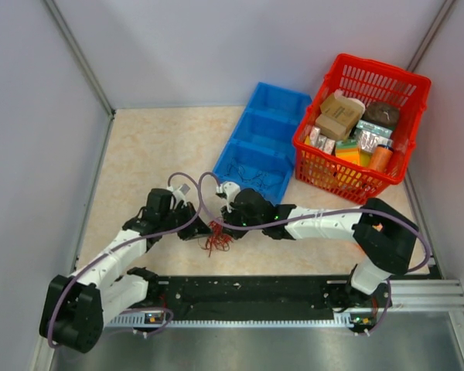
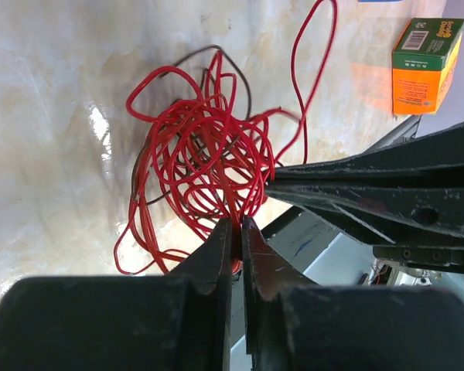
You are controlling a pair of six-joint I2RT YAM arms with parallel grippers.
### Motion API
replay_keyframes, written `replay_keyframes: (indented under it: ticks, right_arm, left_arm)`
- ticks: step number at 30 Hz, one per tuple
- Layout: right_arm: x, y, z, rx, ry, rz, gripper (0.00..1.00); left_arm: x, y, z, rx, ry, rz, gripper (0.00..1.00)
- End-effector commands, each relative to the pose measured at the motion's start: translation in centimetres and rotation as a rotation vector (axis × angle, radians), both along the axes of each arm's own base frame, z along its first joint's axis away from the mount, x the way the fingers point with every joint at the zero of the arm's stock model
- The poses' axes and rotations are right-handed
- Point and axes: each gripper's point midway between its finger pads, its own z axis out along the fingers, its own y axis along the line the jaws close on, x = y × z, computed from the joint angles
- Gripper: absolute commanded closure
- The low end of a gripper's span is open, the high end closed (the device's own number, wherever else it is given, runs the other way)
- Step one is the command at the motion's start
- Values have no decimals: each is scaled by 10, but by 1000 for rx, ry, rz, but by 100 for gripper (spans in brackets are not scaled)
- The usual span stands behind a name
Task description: Untangle the cables
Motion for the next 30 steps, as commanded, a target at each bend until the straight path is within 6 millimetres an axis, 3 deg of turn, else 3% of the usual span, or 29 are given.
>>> replay_keyframes:
  ticks: [1, 2, 3, 4, 5, 8, 11, 12, 17, 20, 25, 28, 29, 30]
  right_arm:
    - [13, -3, 28, 20, -79, -58, 100]
    - [12, -8, 42, 34, -94, -70, 100]
    - [17, -16, 63, 62, -127, -110, 100]
    - [14, -19, 83, 111, -142, -115, 100]
    - [8, -23, 104, 168, -149, -105, 100]
    - [-5, -25, 152, 311, -125, -97, 100]
    - [-10, -22, 178, 385, -93, -98, 100]
    - [-10, -23, 178, 376, -77, -116, 100]
    - [-6, -22, 230, 509, -112, -134, 100]
    - [-4, -19, 263, 576, -121, -119, 100]
    - [-19, -23, 341, 727, -176, -41, 100]
    - [-32, -39, 394, 817, -231, -7, 100]
    - [-39, -52, 423, 871, -271, 0, 100]
    - [-43, -60, 434, 877, -287, 0, 100]
  left_arm:
    - [9, -1, 19, -6, -68, -2, 90]
    - [10, 1, 17, 13, -69, 10, 76]
    - [10, 5, 12, 36, -58, 29, 56]
    - [11, 8, 7, 57, -56, 42, 46]
    - [12, 9, 4, 62, -53, 44, 43]
    - [12, -2, 3, -7, -36, 21, 42]
    - [14, -19, 15, -122, -43, -26, 42]
    - [13, -23, 19, -152, -45, -41, 42]
    - [10, -38, 27, -175, -55, -97, 41]
    - [4, -45, 16, -148, -11, -114, 43]
    - [5, -45, -9, -127, 49, -75, 48]
    - [13, -39, -29, -66, 86, -27, 59]
    - [14, -37, -33, -51, 96, -11, 65]
    - [15, -36, -36, -45, 103, 3, 69]
